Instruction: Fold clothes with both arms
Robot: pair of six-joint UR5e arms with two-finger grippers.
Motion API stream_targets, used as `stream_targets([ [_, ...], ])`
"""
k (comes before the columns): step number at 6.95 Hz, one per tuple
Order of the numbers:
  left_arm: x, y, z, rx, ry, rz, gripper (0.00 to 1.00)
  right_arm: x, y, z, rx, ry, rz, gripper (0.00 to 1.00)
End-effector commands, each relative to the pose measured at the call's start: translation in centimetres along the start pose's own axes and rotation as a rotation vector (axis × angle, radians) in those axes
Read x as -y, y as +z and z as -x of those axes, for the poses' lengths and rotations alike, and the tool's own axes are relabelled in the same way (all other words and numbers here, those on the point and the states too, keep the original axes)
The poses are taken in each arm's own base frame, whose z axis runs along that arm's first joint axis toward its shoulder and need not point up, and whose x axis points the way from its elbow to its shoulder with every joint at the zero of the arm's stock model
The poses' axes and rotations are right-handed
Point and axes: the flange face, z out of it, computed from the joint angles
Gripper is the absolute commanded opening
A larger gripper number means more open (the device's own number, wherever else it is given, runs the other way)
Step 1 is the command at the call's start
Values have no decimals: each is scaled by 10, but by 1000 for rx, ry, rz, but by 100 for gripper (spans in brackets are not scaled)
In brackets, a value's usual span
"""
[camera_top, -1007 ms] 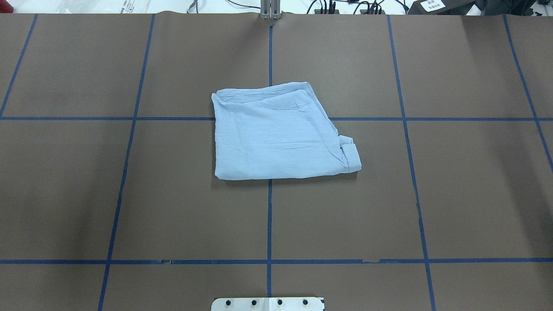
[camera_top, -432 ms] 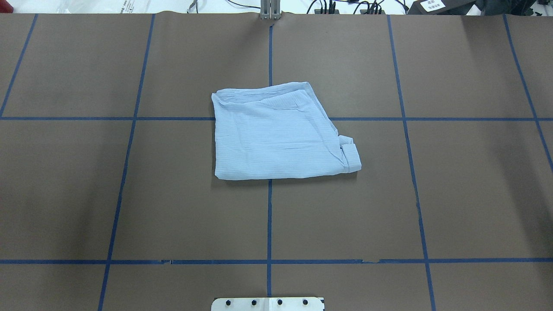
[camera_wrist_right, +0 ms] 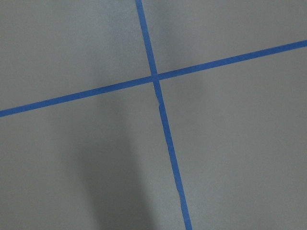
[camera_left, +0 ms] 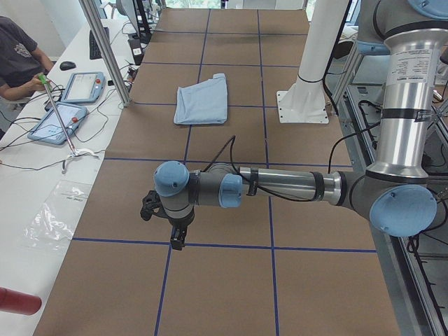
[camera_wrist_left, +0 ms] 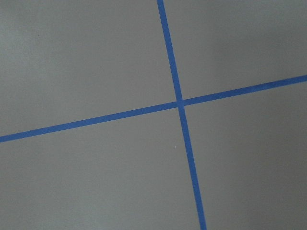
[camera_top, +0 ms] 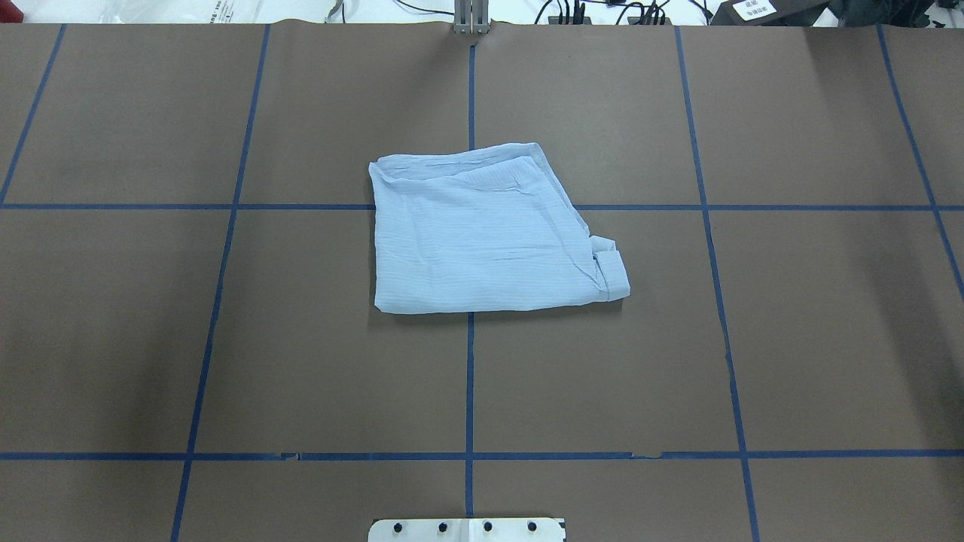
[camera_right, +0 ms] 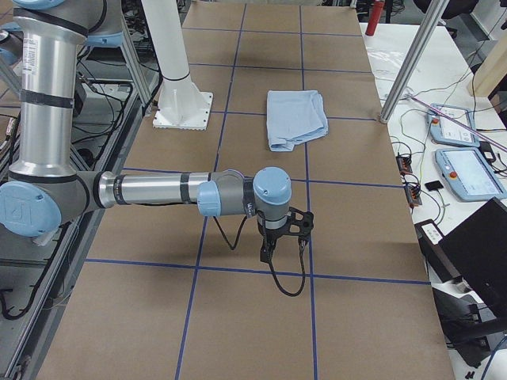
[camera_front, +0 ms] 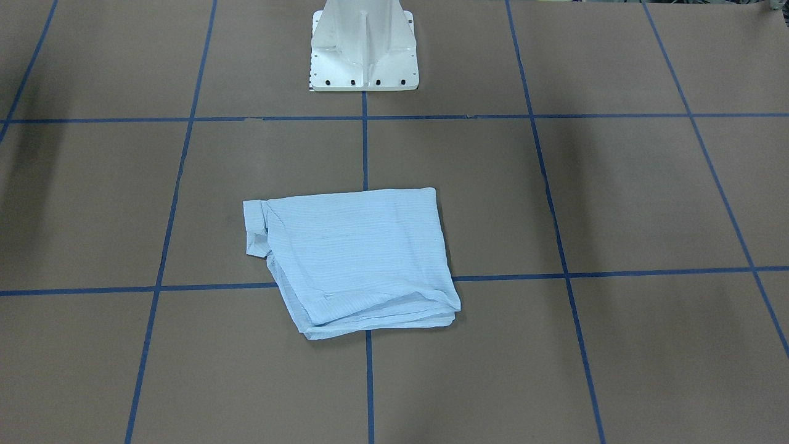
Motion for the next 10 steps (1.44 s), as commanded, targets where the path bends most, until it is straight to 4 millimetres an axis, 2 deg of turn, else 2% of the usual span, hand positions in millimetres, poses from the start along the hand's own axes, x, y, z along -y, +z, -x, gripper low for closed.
stream_targets([
  [1,1,-3,-4,-10,-48,-7,100,0,0,0,0,1,1,100],
  [4,-1,-2,-3,-10,-46,-6,100,-1,13,-5,-7,16,33,100],
  [6,-1,-2,-3,-10,-46,-6,100,-2,14,-4,1,-1,36,100],
  [8,-1,-2,-3,-10,-46,-6,100,-4,20,2,3,-164,51,100],
  [10,-1,-2,-3,-10,-47,-5,100,-4,20,2,3,-171,51,100],
])
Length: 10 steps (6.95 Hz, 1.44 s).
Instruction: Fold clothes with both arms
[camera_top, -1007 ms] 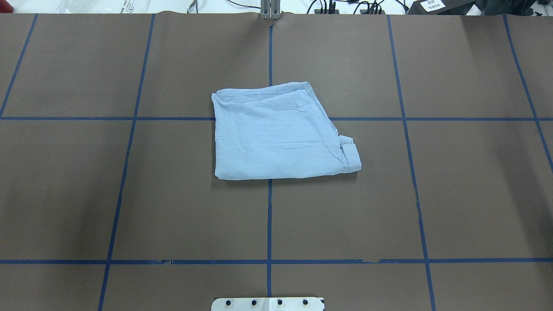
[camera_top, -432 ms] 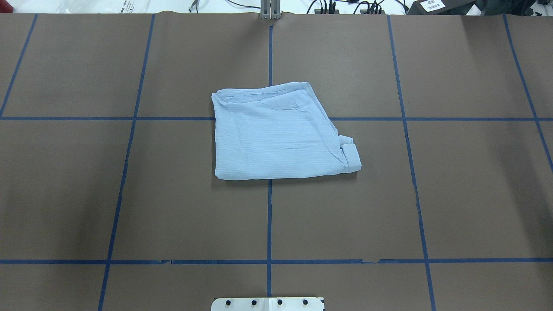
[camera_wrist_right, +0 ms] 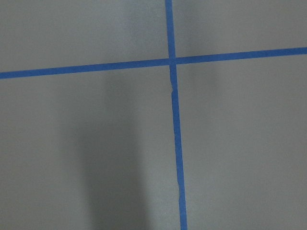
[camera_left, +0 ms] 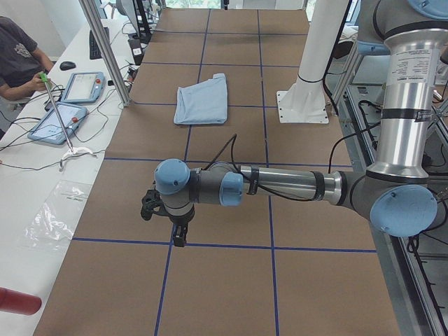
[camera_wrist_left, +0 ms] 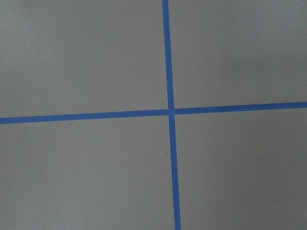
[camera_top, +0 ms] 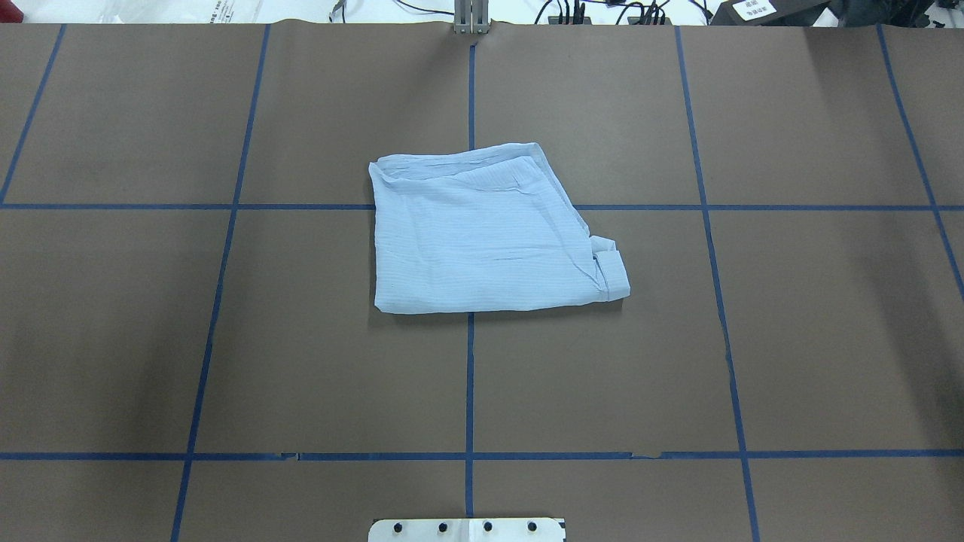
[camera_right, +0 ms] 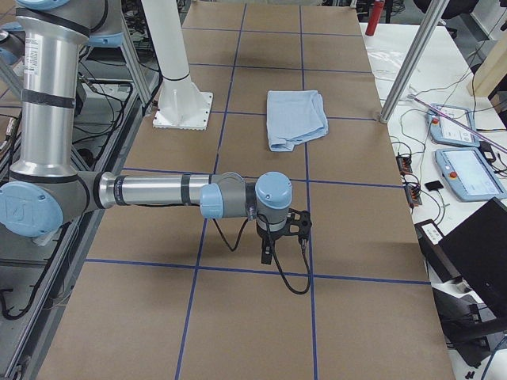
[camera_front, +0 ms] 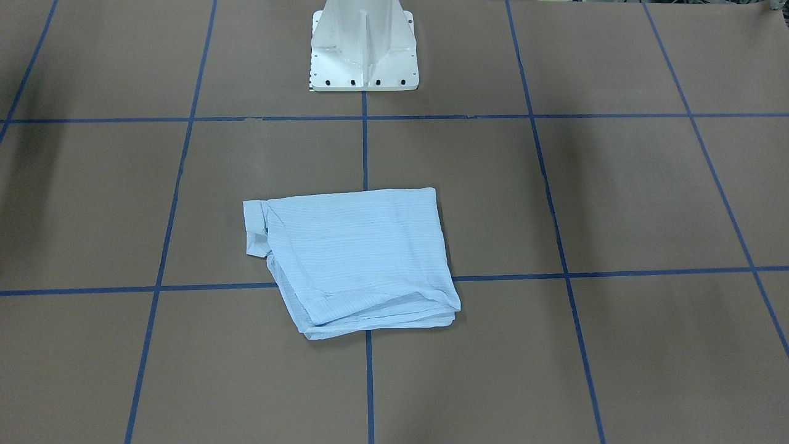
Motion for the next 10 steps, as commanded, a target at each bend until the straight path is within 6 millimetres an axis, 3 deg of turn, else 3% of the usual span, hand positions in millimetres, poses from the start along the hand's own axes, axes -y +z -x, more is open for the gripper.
stream_targets([
  [1,0,0,0,0,-1,1,100,0,1,0,1,-4,3,100],
  [10,1,-9,-9,3,12,-13,100,2,4,0,-1,6,7,100],
])
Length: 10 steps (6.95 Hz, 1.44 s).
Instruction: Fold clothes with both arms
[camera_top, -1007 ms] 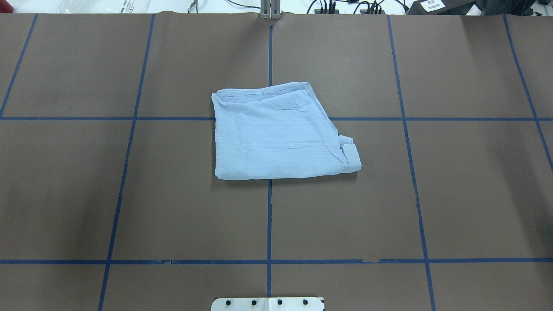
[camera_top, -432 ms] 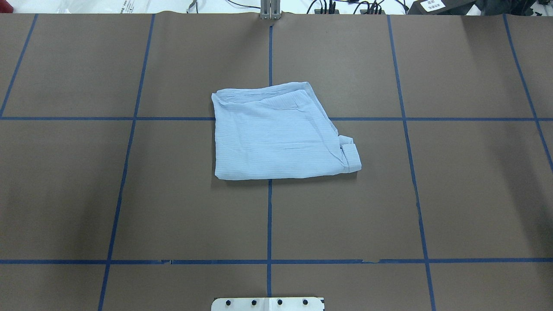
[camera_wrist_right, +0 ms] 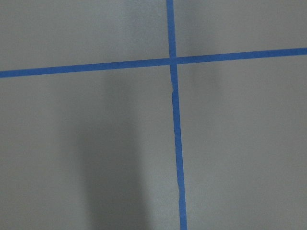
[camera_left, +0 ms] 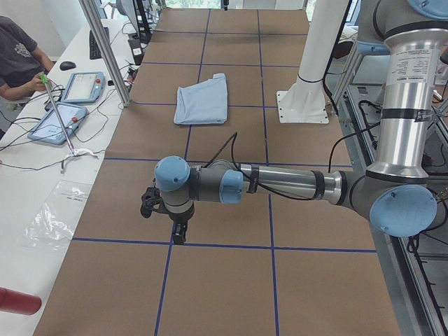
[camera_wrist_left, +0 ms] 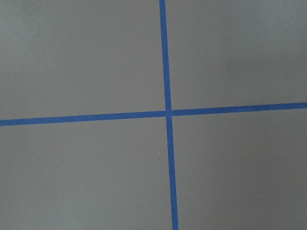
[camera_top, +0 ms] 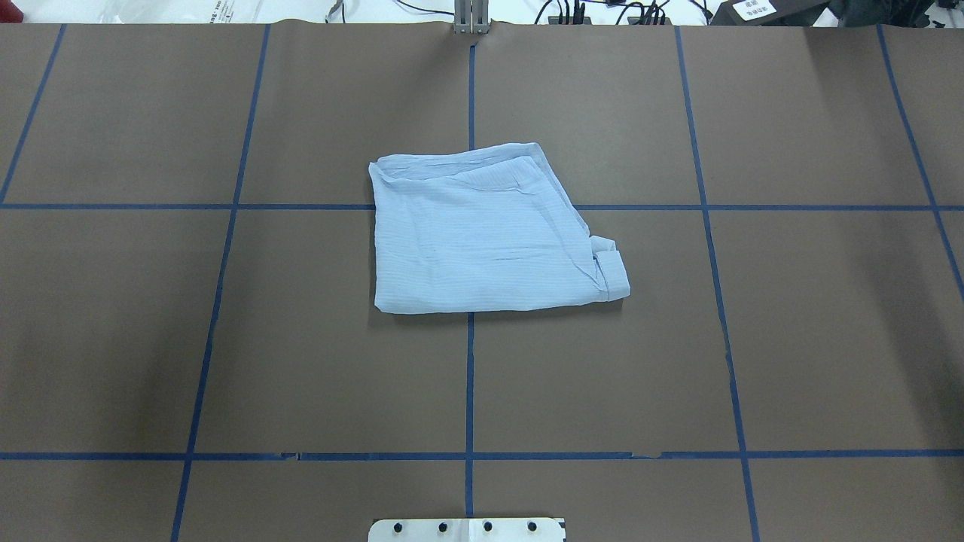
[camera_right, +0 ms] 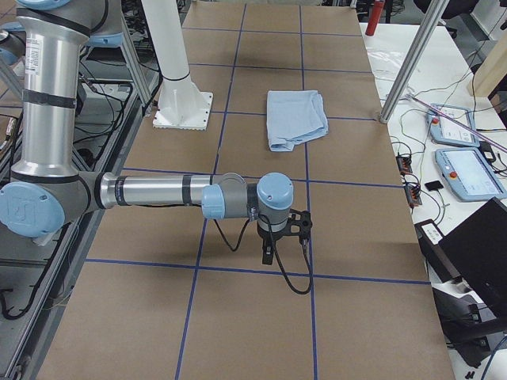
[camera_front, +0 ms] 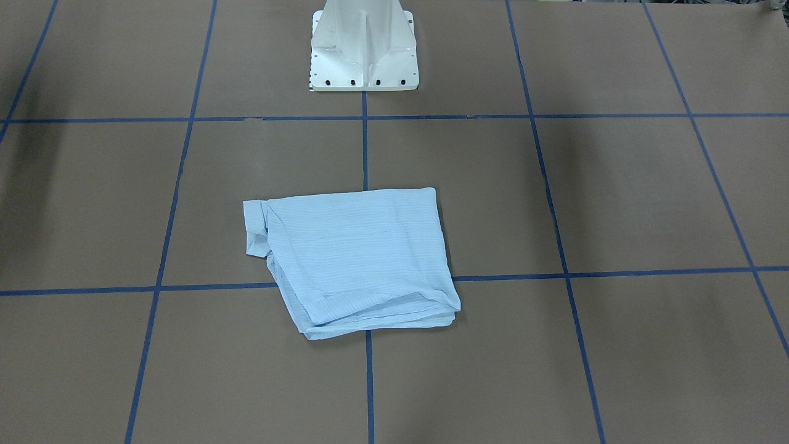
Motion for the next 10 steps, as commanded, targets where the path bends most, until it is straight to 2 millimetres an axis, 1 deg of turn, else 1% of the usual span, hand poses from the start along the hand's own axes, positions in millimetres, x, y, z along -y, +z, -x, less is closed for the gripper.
stream_targets([
  [1,-3,-1,1,4,1,0,100,1,0,0,0,1,1,100],
  [2,-12,8,9,14,5,15,99,0,1,0,0,2,2,100],
  [3,-20,12,13,14,9,22,100,0,1,0,0,3,2,100],
  [6,-20,18,12,13,10,32,100,0,1,0,0,3,2,100],
  [10,-23,20,13,13,8,39,100,1,0,0,1,0,0,100],
])
